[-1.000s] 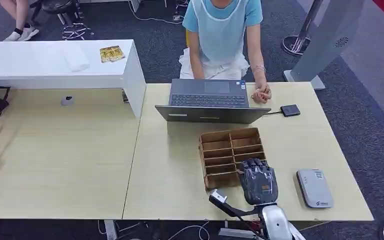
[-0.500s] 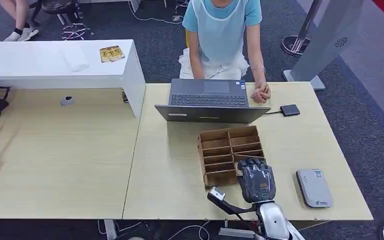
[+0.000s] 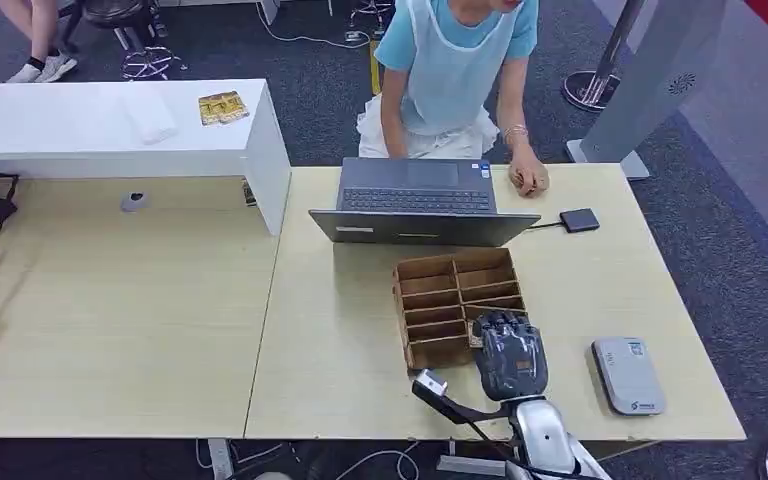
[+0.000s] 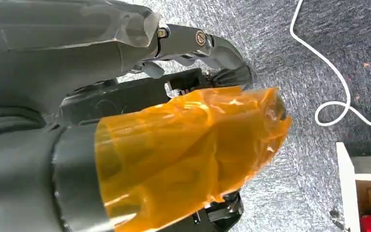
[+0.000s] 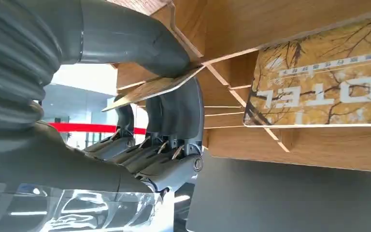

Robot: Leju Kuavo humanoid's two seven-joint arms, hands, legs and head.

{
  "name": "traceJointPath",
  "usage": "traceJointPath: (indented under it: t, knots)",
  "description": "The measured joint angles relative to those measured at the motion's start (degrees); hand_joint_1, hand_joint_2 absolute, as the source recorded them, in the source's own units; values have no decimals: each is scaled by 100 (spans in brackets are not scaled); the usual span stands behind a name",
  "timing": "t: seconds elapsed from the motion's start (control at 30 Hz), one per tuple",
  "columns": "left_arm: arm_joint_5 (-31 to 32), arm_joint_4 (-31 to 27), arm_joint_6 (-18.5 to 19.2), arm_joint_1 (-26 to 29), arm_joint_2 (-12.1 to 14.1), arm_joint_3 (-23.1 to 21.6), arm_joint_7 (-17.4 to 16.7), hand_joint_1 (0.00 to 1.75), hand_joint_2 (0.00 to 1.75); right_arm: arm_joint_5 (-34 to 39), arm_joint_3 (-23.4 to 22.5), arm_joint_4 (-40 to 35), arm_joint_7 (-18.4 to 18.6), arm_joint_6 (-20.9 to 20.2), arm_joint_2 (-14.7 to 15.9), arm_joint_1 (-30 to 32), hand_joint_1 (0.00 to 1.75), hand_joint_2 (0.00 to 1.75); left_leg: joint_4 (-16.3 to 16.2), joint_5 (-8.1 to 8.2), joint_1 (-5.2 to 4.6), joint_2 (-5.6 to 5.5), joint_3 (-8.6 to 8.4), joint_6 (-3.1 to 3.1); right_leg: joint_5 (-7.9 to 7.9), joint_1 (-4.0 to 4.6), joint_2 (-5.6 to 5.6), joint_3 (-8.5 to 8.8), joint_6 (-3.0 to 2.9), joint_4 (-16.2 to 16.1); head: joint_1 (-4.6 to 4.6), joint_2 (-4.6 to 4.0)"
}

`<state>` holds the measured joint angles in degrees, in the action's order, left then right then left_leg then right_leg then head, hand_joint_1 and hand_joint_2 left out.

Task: Pass the card to the sensor for recognition and then transmit it.

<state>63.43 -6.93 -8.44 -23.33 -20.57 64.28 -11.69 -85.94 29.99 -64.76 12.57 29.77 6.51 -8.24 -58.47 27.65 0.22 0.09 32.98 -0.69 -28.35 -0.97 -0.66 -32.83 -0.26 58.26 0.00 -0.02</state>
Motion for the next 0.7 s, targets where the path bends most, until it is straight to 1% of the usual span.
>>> traceJointPath:
  t: [0.03, 0.07, 0.1, 0.37, 0.5, 0.53, 0.6, 0.67, 0.7]
  knots:
    - [0, 0, 2, 0, 0, 2, 0, 0, 0, 4, 7, 5, 0, 0, 0, -3, 103, 175, 0, 0, 0, 0, 0, 0, 0, 0, 0, 0, 0, 0, 2, 0]
    - [0, 0, 5, 0, 0, 4, 0, 0, 0, 9, 20, 13, 0, 0, -2, -6, 99, 175, 0, 0, 0, 0, 0, 0, 0, 0, 0, 0, 0, 0, 0, 0]
    - [-2, 0, 7, -2, 0, 7, 0, 0, 0, 15, 28, 22, 0, 0, -2, -6, 99, 175, 0, 0, 0, 0, 0, 0, 0, 0, 0, 0, 0, 0, 0, 2]
    - [-15, 0, 9, -9, 0, 24, 0, 0, 0, 54, 46, 70, -7, 7, -2, -11, 122, 175, 0, 0, 0, -1, 1, 0, 0, 0, -1, -2, 0, 0, 0, 0]
    - [-2, 0, 24, -12, 0, 70, 0, 0, 0, 59, 46, 31, 9, 24, -2, -9, 124, 175, 0, 0, 0, 0, 1, 0, 0, 0, 0, -3, 0, 0, 0, 0]
    - [-2, 0, 29, -12, 0, 81, 2, 0, 0, 59, 37, -2, 20, 24, 0, -3, 129, 175, 0, 0, 0, 0, 1, 0, 0, 0, 1, -3, 0, 0, 0, 0]
    - [-4, 0, 42, -12, 2, 101, 0, 0, 0, 59, 20, -63, 28, 26, 0, 16, 126, 175, 0, 0, 0, 1, 1, 0, 0, 0, 1, -4, 0, 0, 0, 0]
    - [-4, 0, 61, -11, 2, 105, 0, 0, 0, 50, -29, -136, 55, 35, 7, 57, 129, 175, 0, 0, 0, 0, 1, 0, 0, 0, 0, -4, 0, 0, 0, 0]
    - [-7, 0, 70, -11, 2, 107, 2, 0, 0, 46, -66, -177, 61, 39, 7, 81, 126, 175, 0, 0, 0, 0, 1, 0, 0, 0, 0, -3, 0, 0, 0, 2]
